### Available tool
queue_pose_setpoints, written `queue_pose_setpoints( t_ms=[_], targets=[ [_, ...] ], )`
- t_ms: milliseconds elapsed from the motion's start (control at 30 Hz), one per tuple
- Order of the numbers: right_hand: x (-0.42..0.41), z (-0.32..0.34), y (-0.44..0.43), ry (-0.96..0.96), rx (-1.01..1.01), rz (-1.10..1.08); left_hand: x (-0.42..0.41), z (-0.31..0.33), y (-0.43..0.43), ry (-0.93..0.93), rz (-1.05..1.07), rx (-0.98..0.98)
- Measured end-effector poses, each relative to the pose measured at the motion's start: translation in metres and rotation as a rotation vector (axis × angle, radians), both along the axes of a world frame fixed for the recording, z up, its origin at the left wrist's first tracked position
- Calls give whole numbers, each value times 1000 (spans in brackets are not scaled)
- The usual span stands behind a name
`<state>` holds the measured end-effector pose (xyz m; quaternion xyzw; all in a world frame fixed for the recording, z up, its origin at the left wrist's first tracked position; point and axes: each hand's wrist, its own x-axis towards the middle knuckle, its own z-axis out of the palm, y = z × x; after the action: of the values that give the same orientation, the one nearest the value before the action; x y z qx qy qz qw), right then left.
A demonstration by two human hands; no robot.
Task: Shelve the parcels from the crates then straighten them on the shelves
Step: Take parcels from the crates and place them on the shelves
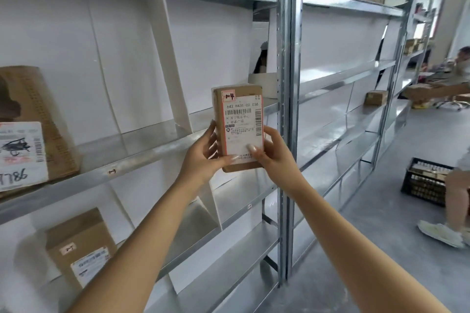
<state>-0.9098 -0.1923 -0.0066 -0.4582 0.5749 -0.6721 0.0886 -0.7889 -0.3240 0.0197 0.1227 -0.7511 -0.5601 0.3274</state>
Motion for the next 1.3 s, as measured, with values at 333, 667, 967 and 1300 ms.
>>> queue_pose_setpoints(
  t_ms=[333,667,967,1300],
  targets=[
    [-102,42,-96,113,-2,99,-93,30,-83,12,99,-105],
    [-195,24,-176,135,15,297,-159,11,-117,-79,394,-159],
    [-229,24,-231,187,118,360,-179,13,-139,-278,610,-223],
    [-240,25,-260,244,182,359,-192,13,-151,-364,698,-233]
  ],
)
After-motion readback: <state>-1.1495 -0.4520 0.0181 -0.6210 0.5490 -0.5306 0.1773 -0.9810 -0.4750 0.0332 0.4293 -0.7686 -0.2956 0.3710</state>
